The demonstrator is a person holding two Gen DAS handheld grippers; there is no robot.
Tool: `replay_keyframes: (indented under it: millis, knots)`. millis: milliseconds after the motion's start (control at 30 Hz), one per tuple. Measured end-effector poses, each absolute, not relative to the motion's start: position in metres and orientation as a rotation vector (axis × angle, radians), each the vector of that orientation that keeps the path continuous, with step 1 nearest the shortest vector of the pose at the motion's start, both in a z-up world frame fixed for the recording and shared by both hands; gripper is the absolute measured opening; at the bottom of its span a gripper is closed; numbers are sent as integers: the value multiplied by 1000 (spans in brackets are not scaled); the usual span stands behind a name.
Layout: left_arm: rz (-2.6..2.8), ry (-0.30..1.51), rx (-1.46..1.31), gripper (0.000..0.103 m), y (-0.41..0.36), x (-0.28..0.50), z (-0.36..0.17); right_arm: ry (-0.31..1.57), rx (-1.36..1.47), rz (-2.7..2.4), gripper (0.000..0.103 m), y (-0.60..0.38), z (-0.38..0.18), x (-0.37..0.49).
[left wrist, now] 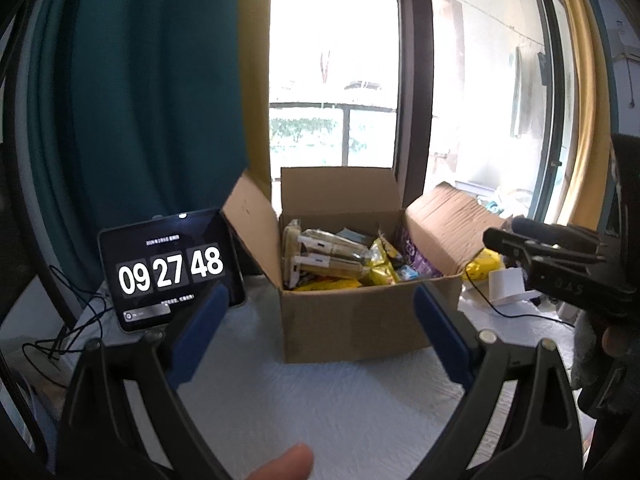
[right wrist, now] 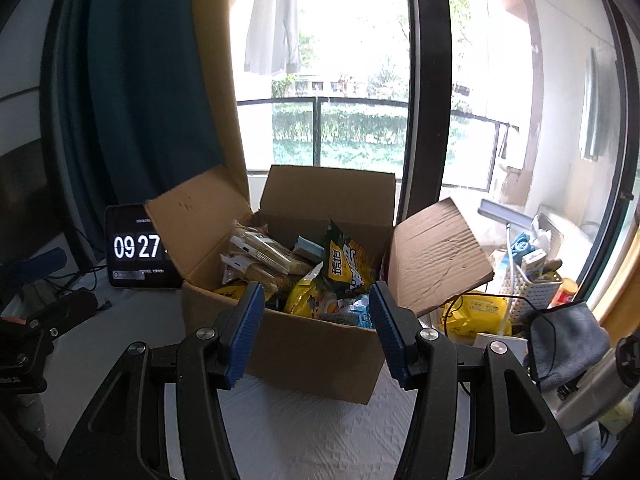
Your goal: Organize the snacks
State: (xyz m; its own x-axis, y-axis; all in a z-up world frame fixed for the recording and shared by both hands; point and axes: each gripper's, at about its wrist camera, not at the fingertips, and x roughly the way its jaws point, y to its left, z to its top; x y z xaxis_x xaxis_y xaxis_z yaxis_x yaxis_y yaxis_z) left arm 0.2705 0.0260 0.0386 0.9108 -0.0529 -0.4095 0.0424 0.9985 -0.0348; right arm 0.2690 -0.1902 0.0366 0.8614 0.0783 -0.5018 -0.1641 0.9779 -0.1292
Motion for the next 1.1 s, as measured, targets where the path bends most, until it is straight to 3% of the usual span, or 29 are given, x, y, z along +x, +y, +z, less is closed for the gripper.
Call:
replay_keyframes:
  millis: [800, 933, 1100]
  knots:
    - [-36, 273, -12, 95, 17, 166, 71, 345, -208, 141, 58, -165, 88, 144]
    - [-43, 243, -6, 100, 15, 149, 79, 315, -213, 139, 59, -161, 96, 128]
    - [-65, 179, -1, 101, 10, 126, 94, 275, -207, 132, 65, -161, 108, 111]
